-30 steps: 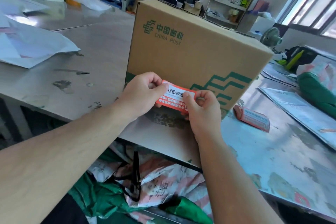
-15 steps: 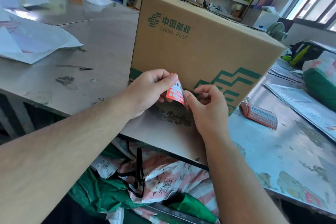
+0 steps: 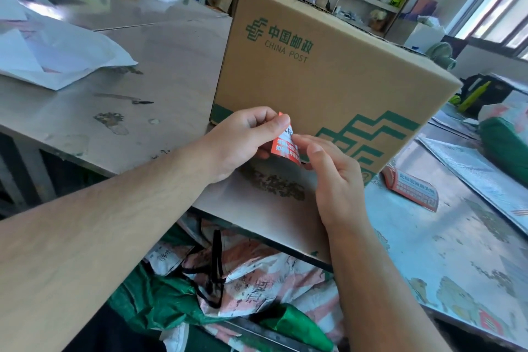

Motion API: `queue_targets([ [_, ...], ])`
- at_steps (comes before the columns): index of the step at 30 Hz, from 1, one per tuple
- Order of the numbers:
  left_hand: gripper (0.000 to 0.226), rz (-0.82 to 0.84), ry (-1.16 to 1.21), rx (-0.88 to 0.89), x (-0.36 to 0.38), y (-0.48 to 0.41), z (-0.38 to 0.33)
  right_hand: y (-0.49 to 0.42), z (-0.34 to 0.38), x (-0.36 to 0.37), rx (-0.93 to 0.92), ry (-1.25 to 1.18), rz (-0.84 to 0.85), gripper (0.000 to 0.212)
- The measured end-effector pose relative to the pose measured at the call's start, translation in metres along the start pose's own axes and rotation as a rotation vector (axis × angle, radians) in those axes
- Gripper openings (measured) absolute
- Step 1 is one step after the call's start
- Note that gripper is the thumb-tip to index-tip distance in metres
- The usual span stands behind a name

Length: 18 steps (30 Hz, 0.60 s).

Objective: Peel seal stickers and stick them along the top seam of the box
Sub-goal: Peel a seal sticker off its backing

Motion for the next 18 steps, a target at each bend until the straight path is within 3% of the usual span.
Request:
queue_targets([
  [9,0.041,0.125,0.04,-0.002,0.0047,0.004,-0.0042,0.0014,-0.0022,-0.0038,-0.075,-0.107,-0.006,0.041],
  [18,0.024,0.146,0.059,0.007,0.0041,0.0051,-0.0039,0.0014,-0.0048,-0.0046,-0.076,-0.144,-0.013,0.042],
])
Point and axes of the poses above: each hand's wrist, its own y-axis away from the middle knuckle, its own x-axis out of the palm, z = x × y, the point moved 5 cm from there along -y, towards the middle knuckle, and after that the axes turned 8 degrees about -z, right-handed, at the moved point
